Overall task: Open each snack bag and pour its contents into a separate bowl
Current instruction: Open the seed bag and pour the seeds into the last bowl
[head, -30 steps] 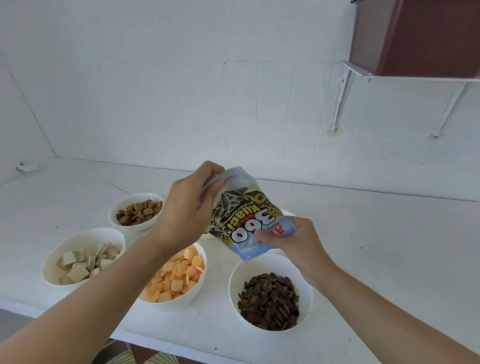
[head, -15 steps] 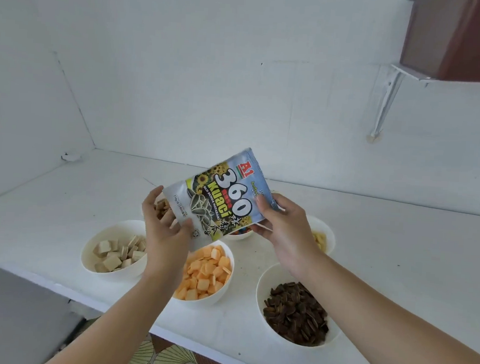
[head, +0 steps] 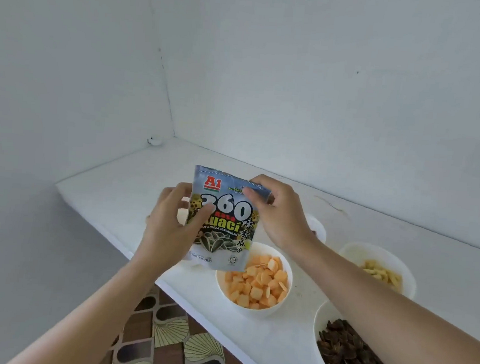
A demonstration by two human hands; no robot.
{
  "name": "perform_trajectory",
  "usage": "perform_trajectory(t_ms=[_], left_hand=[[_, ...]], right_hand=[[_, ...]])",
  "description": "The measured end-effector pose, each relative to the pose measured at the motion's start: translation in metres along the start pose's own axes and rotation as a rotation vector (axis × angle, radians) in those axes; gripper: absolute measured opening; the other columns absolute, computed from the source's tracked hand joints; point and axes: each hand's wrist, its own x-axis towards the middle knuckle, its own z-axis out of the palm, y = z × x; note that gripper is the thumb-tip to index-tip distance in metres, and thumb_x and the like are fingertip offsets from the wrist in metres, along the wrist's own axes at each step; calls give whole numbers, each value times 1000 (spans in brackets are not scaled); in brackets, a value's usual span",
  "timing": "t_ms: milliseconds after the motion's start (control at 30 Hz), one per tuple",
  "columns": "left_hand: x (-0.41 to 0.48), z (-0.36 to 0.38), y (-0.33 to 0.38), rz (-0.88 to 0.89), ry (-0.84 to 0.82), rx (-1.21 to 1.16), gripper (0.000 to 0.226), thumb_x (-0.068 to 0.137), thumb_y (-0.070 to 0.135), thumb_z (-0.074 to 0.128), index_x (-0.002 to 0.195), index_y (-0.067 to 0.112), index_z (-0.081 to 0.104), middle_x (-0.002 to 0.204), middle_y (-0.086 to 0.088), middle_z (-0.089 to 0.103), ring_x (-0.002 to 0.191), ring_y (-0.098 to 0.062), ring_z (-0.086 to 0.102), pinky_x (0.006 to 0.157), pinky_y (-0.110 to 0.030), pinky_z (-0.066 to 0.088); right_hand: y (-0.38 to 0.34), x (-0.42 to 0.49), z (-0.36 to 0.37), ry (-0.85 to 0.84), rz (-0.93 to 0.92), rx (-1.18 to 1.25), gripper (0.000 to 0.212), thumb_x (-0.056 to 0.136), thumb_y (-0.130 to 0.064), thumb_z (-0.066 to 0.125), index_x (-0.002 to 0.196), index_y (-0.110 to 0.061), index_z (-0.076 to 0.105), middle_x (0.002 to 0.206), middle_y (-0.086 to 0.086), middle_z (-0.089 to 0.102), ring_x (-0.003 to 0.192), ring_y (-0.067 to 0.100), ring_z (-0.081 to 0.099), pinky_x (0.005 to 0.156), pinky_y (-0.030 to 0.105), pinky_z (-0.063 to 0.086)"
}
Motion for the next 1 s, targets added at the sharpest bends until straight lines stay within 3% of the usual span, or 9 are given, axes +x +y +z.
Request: perform_trajectory(t_ms=[100, 267, 433, 533, 667, 833, 1000], left_hand=[[1, -32, 9, 48, 108, -42, 14, 98, 35, 61, 111, 32, 57, 106, 16, 68, 97, -5, 67, 65, -26, 58], [-7, -89, 0, 95, 179, 42, 13, 99, 26, 61, 110, 33, 58, 89, 16, 70, 86, -5, 70, 62, -27, 60], [-26, -146, -34, 77, 180, 274, 9, 97, 29, 62, 104, 34, 63, 100, 16, 68, 100, -6, 64, 81, -43, 58], [-40, -182, -60, 37, 157, 421, 7, 97, 34, 60, 103, 37, 63, 96, 20, 66, 94, -5, 61, 89, -49, 52], [-59, -238, -91, -33, 172, 519, 7, 97, 37, 57, 101, 39, 63, 91, 24, 65, 90, -3, 61, 88, -48, 51], [-85, -306, -133, -96, 241, 602, 8, 96, 41, 59, 102, 38, 63, 94, 19, 66, 88, -10, 62, 86, -44, 52], [-116, -346, -187, -187, 291, 620, 8, 96, 38, 63, 103, 36, 66, 97, 17, 61, 88, 0, 60, 77, -33, 53]], right_hand=[[-10, 6, 29, -112, -77, -14, 21, 102, -24, 55, 90, -9, 64, 73, 2, 67, 58, 6, 53, 51, 23, 38], [-35, 16, 80, -258, -182, -72, 17, 100, -19, 58, 90, -12, 70, 76, 0, 68, 66, 9, 54, 58, 19, 39], [-59, 20, 142, -334, -242, -82, 13, 96, -17, 62, 92, -15, 74, 81, -4, 71, 77, 10, 60, 67, 16, 43], [-73, 15, 187, -403, -252, -32, 11, 94, -13, 64, 91, -15, 74, 84, -2, 72, 80, 9, 61, 69, 15, 45], [-95, 8, 254, -486, -291, -5, 11, 94, -12, 64, 90, -14, 74, 82, 1, 71, 80, 18, 63, 72, 29, 48], [-115, -4, 340, -576, -294, 17, 10, 95, -15, 63, 94, -16, 74, 84, 1, 72, 75, 18, 66, 69, 34, 55], [-112, -23, 416, -663, -296, -35, 11, 96, -14, 63, 92, -13, 73, 76, -2, 67, 58, 1, 52, 56, 11, 38]])
